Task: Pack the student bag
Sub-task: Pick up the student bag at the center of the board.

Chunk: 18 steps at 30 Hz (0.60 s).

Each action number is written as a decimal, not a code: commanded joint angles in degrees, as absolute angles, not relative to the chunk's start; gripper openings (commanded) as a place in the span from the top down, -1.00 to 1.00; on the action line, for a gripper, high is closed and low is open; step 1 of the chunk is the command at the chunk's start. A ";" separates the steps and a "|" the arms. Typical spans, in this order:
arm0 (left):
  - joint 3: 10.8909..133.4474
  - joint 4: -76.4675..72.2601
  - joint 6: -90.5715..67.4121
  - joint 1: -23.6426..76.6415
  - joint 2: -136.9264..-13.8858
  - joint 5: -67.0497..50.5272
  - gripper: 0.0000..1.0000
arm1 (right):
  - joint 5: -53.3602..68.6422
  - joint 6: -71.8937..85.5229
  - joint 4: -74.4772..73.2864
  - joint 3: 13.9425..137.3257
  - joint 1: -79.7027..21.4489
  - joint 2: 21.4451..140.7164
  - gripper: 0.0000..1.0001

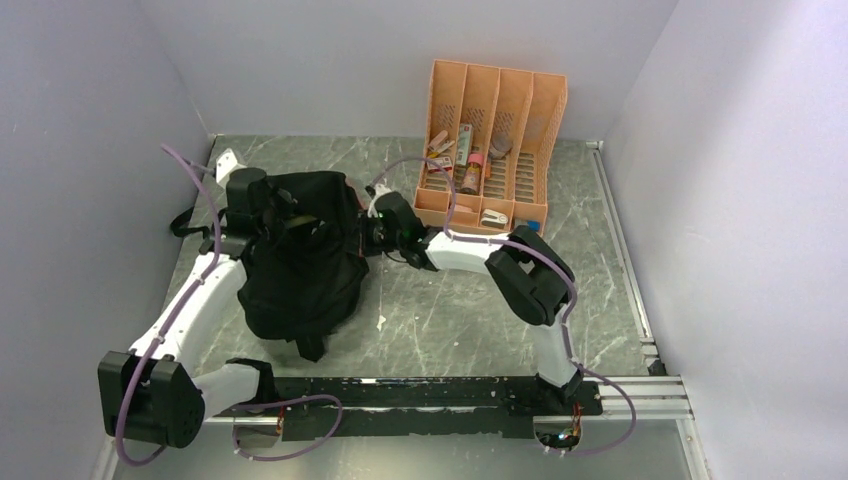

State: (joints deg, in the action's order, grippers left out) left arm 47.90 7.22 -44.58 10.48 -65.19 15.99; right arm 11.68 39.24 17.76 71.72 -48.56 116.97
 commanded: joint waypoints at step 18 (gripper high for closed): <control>72.42 21.56 -40.30 10.02 -62.63 32.61 0.90 | 17.99 25.93 6.05 108.02 -54.07 124.62 1.00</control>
